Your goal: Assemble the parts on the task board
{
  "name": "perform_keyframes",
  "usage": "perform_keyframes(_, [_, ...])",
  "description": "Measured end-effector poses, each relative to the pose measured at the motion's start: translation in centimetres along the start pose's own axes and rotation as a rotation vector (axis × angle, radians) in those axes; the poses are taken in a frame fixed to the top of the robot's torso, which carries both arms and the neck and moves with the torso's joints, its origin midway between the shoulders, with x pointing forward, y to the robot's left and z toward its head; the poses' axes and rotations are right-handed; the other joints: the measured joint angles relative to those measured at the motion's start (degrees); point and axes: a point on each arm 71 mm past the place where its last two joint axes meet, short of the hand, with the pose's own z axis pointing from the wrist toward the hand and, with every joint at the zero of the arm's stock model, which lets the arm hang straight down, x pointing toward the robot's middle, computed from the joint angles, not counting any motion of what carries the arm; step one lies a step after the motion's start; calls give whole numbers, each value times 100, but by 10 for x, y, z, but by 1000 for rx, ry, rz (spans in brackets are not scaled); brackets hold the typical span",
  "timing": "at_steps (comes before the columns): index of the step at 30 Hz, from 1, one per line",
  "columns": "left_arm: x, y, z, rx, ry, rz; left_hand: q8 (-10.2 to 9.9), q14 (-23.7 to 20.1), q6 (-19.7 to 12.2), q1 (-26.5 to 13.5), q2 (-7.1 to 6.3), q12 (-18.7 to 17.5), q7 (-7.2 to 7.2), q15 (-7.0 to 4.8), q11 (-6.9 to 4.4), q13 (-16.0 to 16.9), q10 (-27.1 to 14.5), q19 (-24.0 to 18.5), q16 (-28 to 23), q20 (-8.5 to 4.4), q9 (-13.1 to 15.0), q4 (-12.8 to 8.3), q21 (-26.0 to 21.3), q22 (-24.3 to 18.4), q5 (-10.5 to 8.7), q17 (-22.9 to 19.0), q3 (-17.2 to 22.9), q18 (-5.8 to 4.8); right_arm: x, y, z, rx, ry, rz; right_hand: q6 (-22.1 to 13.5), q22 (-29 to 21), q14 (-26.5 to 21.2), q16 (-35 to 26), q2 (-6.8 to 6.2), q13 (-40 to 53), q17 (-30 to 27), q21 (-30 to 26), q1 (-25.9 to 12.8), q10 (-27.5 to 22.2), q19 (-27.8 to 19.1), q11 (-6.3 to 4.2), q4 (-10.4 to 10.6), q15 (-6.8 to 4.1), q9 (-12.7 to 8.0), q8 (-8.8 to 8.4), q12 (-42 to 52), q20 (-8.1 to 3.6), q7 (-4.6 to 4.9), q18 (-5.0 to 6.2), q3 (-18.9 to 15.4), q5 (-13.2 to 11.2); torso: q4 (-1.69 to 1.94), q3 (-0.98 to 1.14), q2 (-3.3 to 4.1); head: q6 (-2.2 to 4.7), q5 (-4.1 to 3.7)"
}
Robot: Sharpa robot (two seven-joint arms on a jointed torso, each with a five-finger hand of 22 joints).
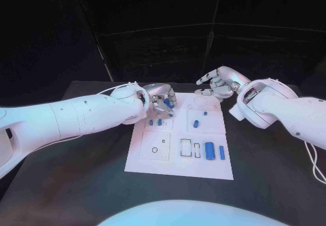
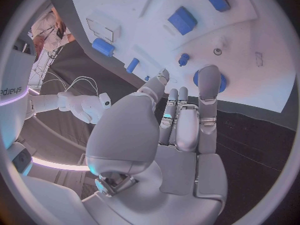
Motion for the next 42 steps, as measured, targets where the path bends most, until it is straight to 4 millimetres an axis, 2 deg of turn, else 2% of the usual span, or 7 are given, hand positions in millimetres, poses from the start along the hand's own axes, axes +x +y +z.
perform_keyframes(18, [10, -2, 14, -12, 104, 109, -113, 21, 178, -5, -5, -56, -10, -22, -30, -195, 174, 184, 27, -21, -73, 0, 293, 360, 0, -30, 0, 0, 1, 1, 1, -3, 2, 1, 0, 1, 0, 0, 0, 0, 0, 0, 0, 0, 0, 0, 0, 0, 0, 0, 0, 0, 0, 0, 0, 0, 7, -2, -3, -3, -19])
perform_keyframes(23, [12, 0, 16, -24, 121, 121, -158, 21, 299, 82, 82, -119, -34, -22, -33, -272, 277, 205, 27, -42, -99, -47, 316, 406, 0, -44, 100, 0, 1, 1, 2, -3, 3, 1, 0, 1, 0, 0, 0, 0, 0, 0, 0, 0, 0, 0, 0, 0, 0, 0, 0, 0, 0, 0, 0, 0, 10, -3, -3, -3, -24])
perform_keyframes(24, [13, 0, 16, -26, 124, 122, -160, 21, 306, 82, 82, -135, -41, -22, -60, -296, 306, 205, 27, -42, -105, -62, 316, 420, 0, -45, 130, -1, 1, 2, 2, -3, 3, 1, 0, 1, 0, 0, 0, 0, 0, 0, 0, 0, 0, 0, 0, 0, 0, 0, 0, 0, 0, 0, 0, 0, 11, -3, -3, -4, -24])
perform_keyframes(32, [17, 1, 19, -34, 149, 132, -212, 21, 421, 83, 123, -250, -49, -22, -51, -405, 460, 223, 37, -60, -133, -91, 341, 474, 0, -65, 270, -1, 2, 2, 2, -5, 4, 2, 0, 1, 0, 0, 0, 0, 0, 0, 0, 0, 0, 0, -16, 0, 0, 0, 0, 0, 0, 0, -16, 0, 12, -1, -3, -10, -29])
perform_keyframes(33, [17, 1, 20, -36, 151, 133, -240, 21, 459, 84, 123, -271, -52, -22, -77, -423, 491, 236, 54, -47, -141, -93, 366, 487, 0, -65, 309, -24, 2, 2, 2, -5, 4, 2, 0, 1, 0, 0, 0, 0, 0, 0, 0, 0, 0, 0, -16, 0, 0, 0, 0, 0, 0, -1, -16, 0, 11, 0, -3, -13, -29])
perform_keyframes(35, [17, 1, 20, -38, 154, 134, -248, 21, 478, 61, 146, -302, -41, -22, -55, -447, 546, 243, 54, -40, -150, -93, 368, 510, 0, -65, 341, -92, 2, 2, 2, -5, 5, 2, 0, 1, 0, 0, 0, 1, 0, 0, 0, 0, 0, 0, -16, 0, 0, 0, 0, 0, 0, 0, -16, 0, 11, 1, -3, -13, -28])
perform_keyframes(42, [17, 1, 22, -40, 159, 137, -291, 21, 594, 26, 180, -389, -41, -22, -68, -469, 710, 243, 71, -40, -167, -86, 426, 581, 0, -80, 503, -92, 2, 3, 2, -6, 6, 2, 0, 1, 0, 0, 0, 1, 0, 0, 0, 0, 0, 0, -16, 0, 0, 0, 0, 0, 0, 0, -16, 0, 12, 2, -3, -14, -27])
